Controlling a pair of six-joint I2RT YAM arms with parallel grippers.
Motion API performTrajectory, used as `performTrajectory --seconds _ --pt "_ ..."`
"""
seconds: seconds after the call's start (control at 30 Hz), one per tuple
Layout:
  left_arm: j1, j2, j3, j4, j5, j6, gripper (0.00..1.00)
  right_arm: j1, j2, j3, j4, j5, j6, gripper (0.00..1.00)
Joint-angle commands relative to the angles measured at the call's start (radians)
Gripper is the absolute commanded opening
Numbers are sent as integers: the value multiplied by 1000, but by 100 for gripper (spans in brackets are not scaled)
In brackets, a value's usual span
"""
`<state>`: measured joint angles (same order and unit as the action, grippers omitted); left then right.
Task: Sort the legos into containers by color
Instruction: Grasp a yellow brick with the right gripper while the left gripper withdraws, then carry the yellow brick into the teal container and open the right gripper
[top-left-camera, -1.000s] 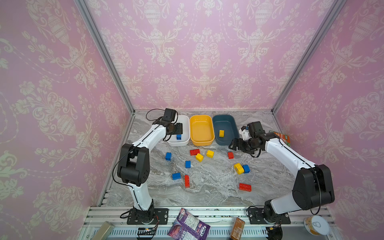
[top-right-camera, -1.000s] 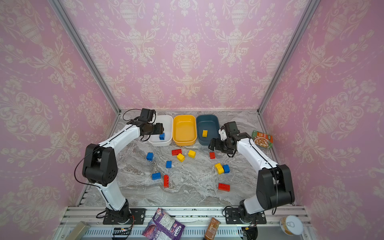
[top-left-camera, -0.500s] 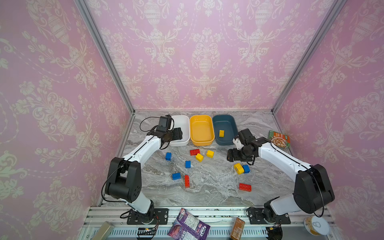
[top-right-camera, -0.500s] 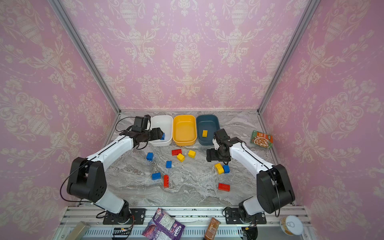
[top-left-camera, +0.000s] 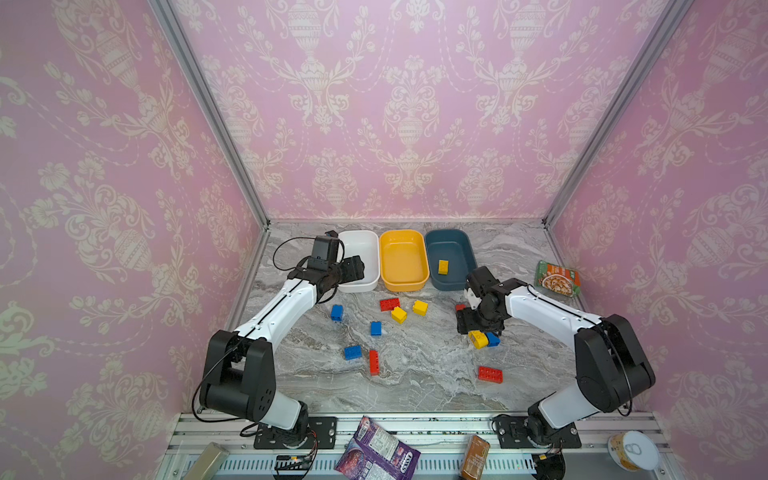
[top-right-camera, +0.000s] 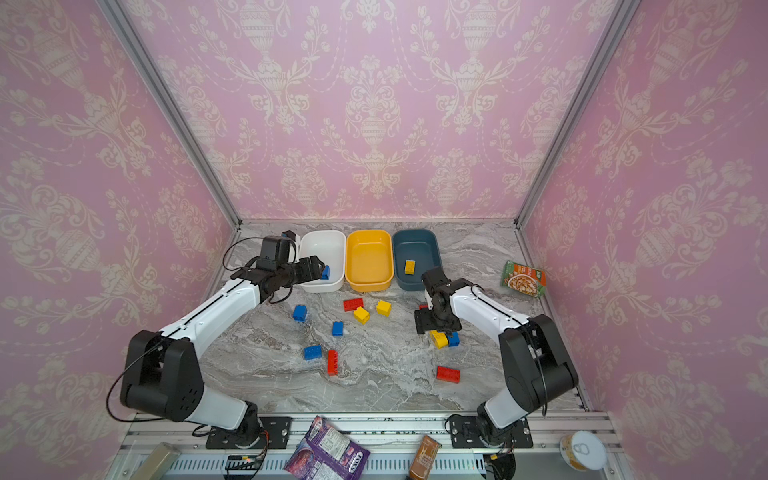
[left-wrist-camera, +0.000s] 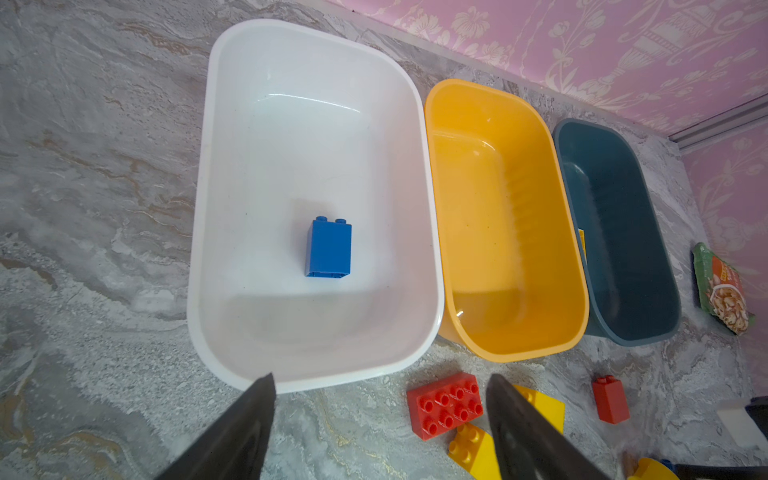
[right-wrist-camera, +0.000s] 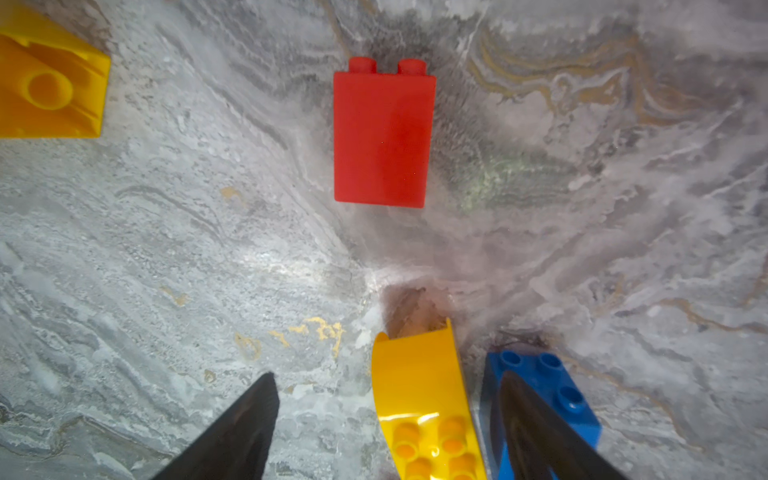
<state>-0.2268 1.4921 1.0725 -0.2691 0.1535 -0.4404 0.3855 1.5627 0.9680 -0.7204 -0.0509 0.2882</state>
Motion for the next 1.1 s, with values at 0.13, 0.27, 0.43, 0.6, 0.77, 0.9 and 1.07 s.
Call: performTrajectory --seconds 0.13,0.27,0.43,0.6,0.77,0.9,1.07 --pt "-7 -27 -16 23 32 -27 83 22 14 -29 -5 30 12 79" --pt "-8 -23 -8 21 34 -27 83 34 19 -31 -4 36 19 70" --pt "-7 -22 -10 22 37 -29 83 41 33 -35 -2 52 20 65" --pt "-6 -37 -20 22 37 -30 84 45 56 -40 -1 65 20 60" --pt "-6 -58 -42 25 34 -37 85 50 57 -41 6 72 23 48" --pt "-7 -79 -63 26 28 -41 85 52 44 -32 -3 77 22 37" --pt "-5 -106 -88 25 20 -43 86 53 16 -7 -27 80 22 32"
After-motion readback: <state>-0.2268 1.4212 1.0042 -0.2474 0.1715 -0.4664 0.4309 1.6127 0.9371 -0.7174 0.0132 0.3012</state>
